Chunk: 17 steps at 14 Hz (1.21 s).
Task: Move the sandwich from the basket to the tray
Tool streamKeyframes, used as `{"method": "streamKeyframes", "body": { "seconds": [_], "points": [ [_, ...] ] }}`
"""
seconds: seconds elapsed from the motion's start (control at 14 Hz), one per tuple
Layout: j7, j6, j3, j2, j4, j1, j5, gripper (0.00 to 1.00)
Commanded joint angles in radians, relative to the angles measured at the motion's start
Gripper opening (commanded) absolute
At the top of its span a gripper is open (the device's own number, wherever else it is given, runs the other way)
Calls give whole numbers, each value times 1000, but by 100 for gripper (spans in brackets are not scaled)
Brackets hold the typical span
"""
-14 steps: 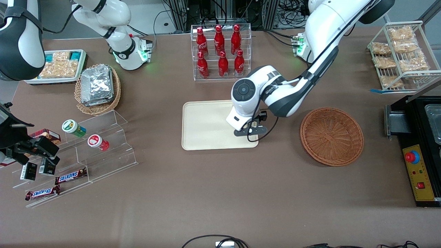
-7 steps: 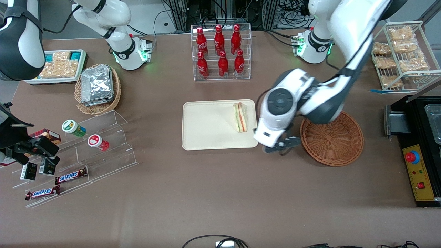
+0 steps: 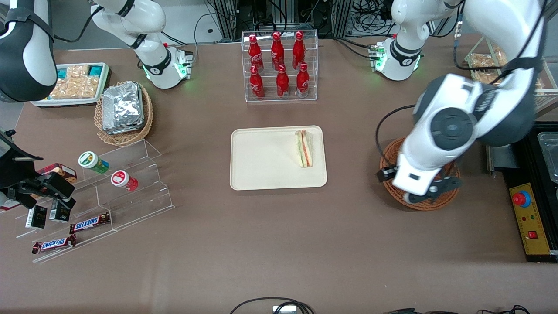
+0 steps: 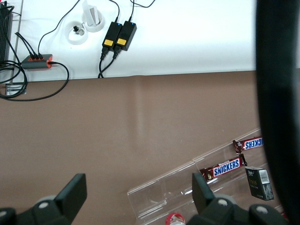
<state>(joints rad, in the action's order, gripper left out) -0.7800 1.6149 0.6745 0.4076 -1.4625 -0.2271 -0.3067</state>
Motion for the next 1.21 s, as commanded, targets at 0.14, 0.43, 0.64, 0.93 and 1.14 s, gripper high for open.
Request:
{"method": "streamKeyframes", "body": {
  "seconds": [0.14,0.43,0.64,0.93,1.14],
  "points": [
    [250,-118,-1,-79,34,-115,101,99],
    [405,-185,-152,-154,31,-71,170,99],
    [553,-204,-344,-243,-7,18,251,99],
    [723,-219,-498,-337,-54,81,288,99],
    [794,-211,-541,-397,-102,113,288,99]
  ]
}}
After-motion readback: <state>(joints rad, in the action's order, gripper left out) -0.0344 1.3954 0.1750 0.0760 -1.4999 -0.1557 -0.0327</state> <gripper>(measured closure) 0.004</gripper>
